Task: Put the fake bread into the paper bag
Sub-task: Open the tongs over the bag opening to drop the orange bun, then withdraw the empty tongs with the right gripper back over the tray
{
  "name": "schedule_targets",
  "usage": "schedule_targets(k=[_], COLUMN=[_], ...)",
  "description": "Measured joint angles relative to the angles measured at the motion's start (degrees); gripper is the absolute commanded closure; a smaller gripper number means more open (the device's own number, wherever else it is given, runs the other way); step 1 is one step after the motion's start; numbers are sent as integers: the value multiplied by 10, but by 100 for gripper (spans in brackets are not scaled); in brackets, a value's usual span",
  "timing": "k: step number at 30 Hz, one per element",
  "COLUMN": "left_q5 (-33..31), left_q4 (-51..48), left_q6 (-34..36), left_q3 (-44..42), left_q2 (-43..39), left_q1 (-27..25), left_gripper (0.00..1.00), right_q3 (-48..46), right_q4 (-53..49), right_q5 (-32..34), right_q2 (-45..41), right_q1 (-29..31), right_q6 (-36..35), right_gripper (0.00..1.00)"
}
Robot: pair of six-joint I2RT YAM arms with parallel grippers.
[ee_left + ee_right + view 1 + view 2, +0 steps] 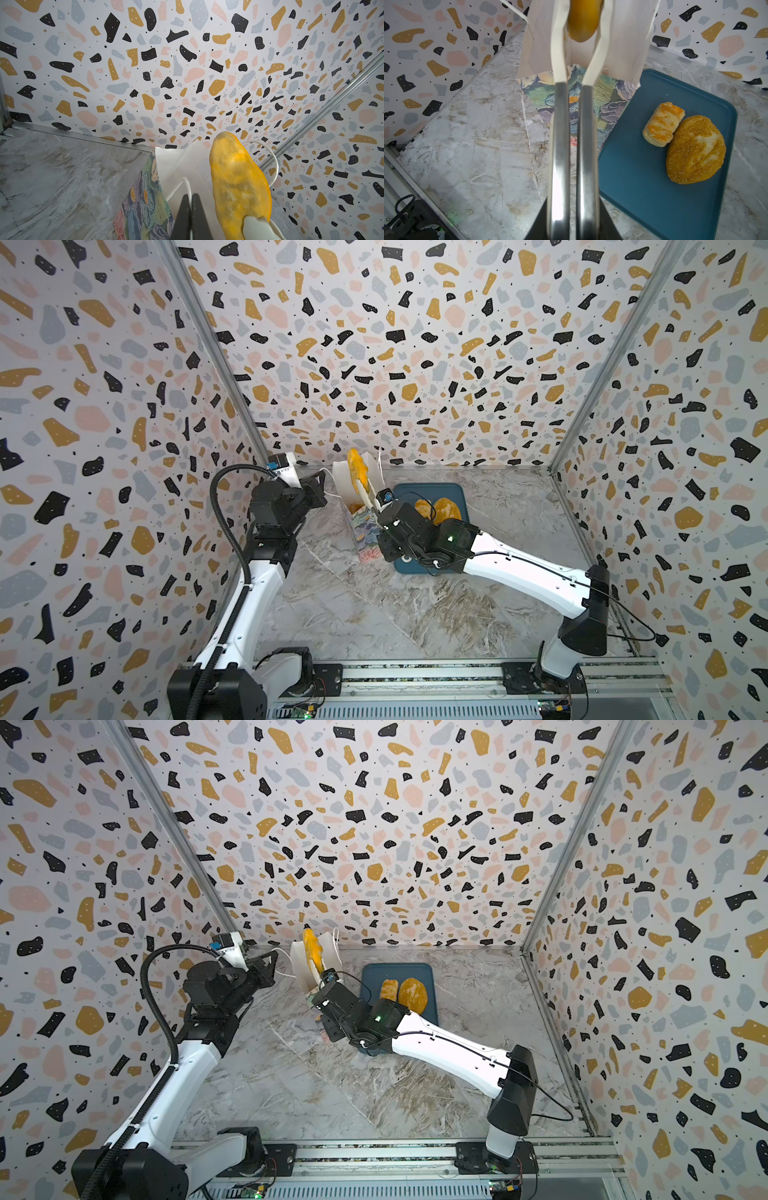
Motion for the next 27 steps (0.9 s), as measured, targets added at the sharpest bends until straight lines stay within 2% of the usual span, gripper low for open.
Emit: schedule_targets(k=[5,14,27], left_q5=[0,-3,-12], left_q4=[0,0,0], left_q6=[0,0,0], left_q3=[0,0,0], left_q2=[0,0,0], left_q1=[0,0,0], left_gripper=[100,100,100], right_q3=[0,-18,-154], right_q4=[-7,3,65], right_q5=[8,12,28], right_q2=[0,-22,-167], right_q1=[1,2,3], right_q6=[0,2,24], right_gripper=[56,54,54])
